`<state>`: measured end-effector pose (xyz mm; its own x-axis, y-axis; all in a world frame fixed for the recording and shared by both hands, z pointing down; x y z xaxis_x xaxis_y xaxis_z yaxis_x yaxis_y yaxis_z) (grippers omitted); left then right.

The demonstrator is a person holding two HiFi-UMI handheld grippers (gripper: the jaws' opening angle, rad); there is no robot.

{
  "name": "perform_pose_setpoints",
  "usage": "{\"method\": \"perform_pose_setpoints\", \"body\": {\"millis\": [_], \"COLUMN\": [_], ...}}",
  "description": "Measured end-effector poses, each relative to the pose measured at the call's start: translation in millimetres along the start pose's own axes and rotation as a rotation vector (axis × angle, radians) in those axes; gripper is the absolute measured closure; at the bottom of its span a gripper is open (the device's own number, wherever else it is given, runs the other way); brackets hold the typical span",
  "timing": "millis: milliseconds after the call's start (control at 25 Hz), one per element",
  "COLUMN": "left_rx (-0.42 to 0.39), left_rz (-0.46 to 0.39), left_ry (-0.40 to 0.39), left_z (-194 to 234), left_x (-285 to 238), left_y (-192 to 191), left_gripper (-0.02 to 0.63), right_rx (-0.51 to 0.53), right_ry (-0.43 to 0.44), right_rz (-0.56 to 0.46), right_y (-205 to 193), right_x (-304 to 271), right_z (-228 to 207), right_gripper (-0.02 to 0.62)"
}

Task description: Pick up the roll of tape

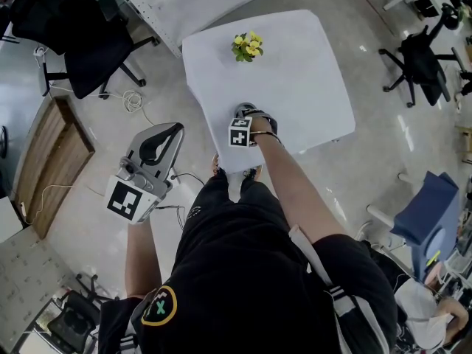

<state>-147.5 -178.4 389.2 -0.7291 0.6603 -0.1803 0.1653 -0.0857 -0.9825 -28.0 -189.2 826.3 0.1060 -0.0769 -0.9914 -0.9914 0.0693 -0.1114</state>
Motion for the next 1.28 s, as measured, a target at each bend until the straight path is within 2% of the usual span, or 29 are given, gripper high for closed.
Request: {"method": "perform_pose_setpoints", "body": {"millis": [160, 200, 240, 280, 320, 480, 600, 760, 920, 1280], "left_rx": [-0.002, -0.002, -0.003, -0.004, -0.004, -0.005, -0.007, -0.010, -0.018, -0.037], "left_rz": [0.002, 0.001, 0.002, 0.003, 0.004, 0.003, -0.001, -0.014, -0.036, -0.078], "left_ry": [-0.001, -0.001, -0.002, -0.002, -0.001, 0.001, -0.003, -0.016, -0.039, -0.111], "left_z": [-1, -1, -1, -2, -2, -2, -1, -4, -7, -16], "left_x": [0, 0, 1, 1, 2, 2, 1, -1, -6, -30], "left_y": [0, 0, 0, 0, 0, 2, 3, 4, 12, 26], "left_gripper": [0.585, 0.584, 0.584, 0.584, 0.584, 0.584, 0.584, 0.584, 0.584, 0.584], "right_rx": [-0.008, -0.011, -0.015, -0.016, -0.013, 0.013, -0.020, -0.113, -0.255, -0.437], "right_ry": [-0.020, -0.041, -0.062, -0.072, -0.070, -0.066, -0.080, -0.080, -0.102, -0.212], "right_rz": [0.007, 0.008, 0.010, 0.014, 0.019, 0.023, -0.018, -0.165, -0.312, -0.533], "right_y": [-2, -4, -5, -6, -7, -10, -9, -3, -6, -31], "right_x": [3, 5, 7, 7, 7, 9, 15, 34, 60, 125], "right_z": [-5, -9, -12, -14, -14, -9, -12, -11, -13, -18], "right_gripper": [0.288, 0.330, 0.439, 0.488, 0.500, 0.506, 0.514, 0.525, 0.525, 0.525]}}
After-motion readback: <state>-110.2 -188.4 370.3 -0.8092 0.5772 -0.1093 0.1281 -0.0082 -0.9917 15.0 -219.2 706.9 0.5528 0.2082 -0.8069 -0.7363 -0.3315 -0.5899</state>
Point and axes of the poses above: the fingertips, and each gripper's own axes: x backward along the fingers, z to its left, y out of its top, the point moved 2 cm from there along x, backward along the fingers, and after that the axes turned 3 degrees about z, right-handed, at the moved point
